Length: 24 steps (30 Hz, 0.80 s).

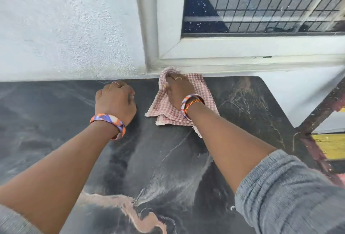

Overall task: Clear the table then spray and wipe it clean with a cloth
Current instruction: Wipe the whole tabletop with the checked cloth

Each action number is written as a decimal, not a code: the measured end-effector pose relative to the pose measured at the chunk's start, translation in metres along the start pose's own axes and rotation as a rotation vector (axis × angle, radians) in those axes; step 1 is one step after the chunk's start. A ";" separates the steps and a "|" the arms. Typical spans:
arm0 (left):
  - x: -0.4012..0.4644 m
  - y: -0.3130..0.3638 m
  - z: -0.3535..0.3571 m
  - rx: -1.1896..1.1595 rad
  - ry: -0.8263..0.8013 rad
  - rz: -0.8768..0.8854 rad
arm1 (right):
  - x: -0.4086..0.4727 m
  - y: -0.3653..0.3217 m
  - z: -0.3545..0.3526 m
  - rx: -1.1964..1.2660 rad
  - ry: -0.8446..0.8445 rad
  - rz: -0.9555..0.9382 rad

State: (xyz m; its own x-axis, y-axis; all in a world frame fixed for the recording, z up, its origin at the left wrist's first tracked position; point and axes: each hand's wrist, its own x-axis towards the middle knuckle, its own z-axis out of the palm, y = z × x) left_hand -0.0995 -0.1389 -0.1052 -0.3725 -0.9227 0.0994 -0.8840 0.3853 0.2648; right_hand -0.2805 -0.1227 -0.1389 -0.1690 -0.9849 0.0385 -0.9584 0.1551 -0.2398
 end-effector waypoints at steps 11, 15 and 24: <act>-0.021 -0.084 -0.017 0.007 0.025 -0.109 | 0.010 -0.084 0.021 -0.053 -0.124 -0.113; -0.019 -0.055 -0.004 -0.028 0.020 -0.078 | -0.022 -0.080 0.019 -0.055 -0.217 -0.235; -0.036 0.049 0.025 -0.072 -0.067 0.173 | -0.067 0.046 -0.014 -0.072 -0.142 0.376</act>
State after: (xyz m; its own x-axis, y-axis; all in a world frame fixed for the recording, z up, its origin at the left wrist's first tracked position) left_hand -0.1368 -0.0865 -0.1200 -0.5370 -0.8392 0.0860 -0.7837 0.5340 0.3174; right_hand -0.3163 -0.0481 -0.1391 -0.4824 -0.8585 -0.1741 -0.8502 0.5067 -0.1427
